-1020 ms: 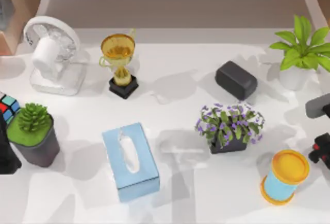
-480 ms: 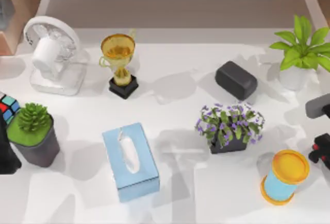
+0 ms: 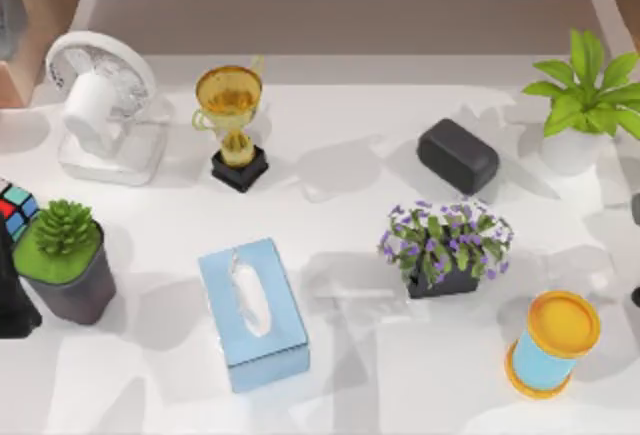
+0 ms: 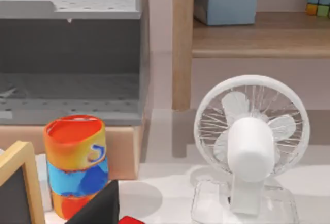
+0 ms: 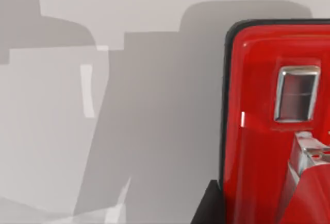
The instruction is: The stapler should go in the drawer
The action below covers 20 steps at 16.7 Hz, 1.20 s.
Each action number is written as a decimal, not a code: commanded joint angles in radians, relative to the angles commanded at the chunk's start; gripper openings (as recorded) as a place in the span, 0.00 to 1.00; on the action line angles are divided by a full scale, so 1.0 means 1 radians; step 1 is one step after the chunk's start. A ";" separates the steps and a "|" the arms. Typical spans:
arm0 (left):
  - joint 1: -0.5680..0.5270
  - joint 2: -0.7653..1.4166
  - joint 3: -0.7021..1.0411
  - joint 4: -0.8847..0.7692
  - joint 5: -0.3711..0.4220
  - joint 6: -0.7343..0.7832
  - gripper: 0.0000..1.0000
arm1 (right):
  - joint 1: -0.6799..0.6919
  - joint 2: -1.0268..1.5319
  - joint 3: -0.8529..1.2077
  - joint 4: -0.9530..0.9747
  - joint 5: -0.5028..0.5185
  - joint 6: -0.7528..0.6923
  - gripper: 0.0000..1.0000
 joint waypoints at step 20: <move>0.000 0.000 0.000 0.000 0.000 0.000 1.00 | -0.019 -0.036 0.419 -0.251 0.032 0.101 0.00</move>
